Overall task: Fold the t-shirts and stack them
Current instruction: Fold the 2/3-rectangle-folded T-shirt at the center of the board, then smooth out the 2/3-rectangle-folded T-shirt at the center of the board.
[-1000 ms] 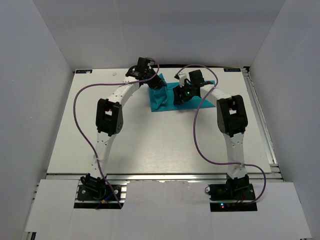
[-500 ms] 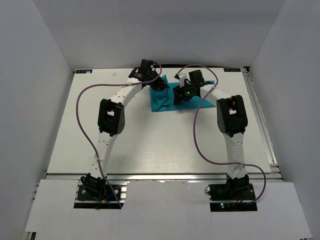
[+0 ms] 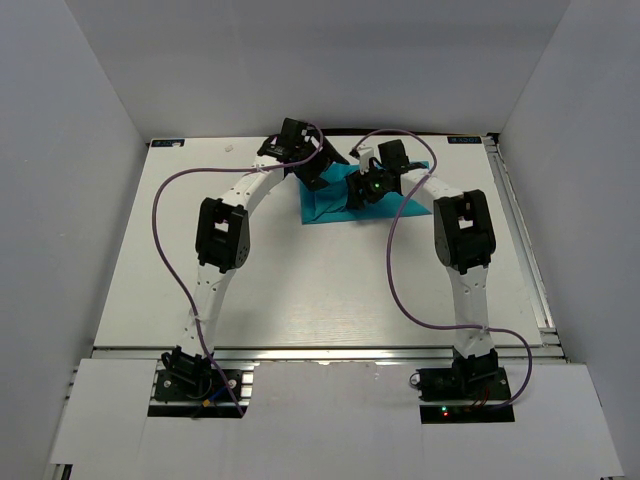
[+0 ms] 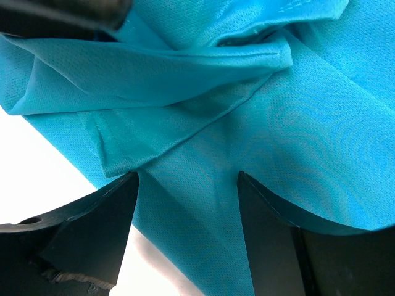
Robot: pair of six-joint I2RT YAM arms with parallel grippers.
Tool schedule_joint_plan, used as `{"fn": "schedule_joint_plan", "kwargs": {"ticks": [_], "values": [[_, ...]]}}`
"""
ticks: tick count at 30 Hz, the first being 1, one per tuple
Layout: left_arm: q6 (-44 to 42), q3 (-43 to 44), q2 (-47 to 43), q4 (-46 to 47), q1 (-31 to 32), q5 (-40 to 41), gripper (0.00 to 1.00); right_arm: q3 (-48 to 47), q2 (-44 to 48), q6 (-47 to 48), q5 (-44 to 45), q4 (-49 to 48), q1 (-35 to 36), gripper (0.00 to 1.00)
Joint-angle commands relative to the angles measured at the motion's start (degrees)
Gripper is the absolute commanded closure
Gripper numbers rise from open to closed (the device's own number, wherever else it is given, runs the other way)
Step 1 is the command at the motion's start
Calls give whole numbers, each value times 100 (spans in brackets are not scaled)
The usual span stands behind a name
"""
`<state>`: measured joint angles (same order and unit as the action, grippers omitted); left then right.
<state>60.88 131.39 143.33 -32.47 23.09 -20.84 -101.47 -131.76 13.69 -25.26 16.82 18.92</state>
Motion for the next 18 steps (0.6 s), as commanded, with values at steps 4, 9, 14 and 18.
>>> {"fn": "schedule_joint_plan", "kwargs": {"ticks": [4, 9, 14, 18], "values": [[3, 439, -427, 48, 29, -61, 2, 119, -95, -139, -129, 102, -37, 28], [-304, 440, -1007, 21, -33, -25, 2, 355, 325, -200, -181, -99, -134, 28], [-867, 203, -1911, -224, -191, 124, 2, 716, 915, -183, -357, -126, -300, 28], [-1350, -410, -2528, -435, -366, 238, 2, 1085, 1600, 71, -637, -82, -459, 26]]}}
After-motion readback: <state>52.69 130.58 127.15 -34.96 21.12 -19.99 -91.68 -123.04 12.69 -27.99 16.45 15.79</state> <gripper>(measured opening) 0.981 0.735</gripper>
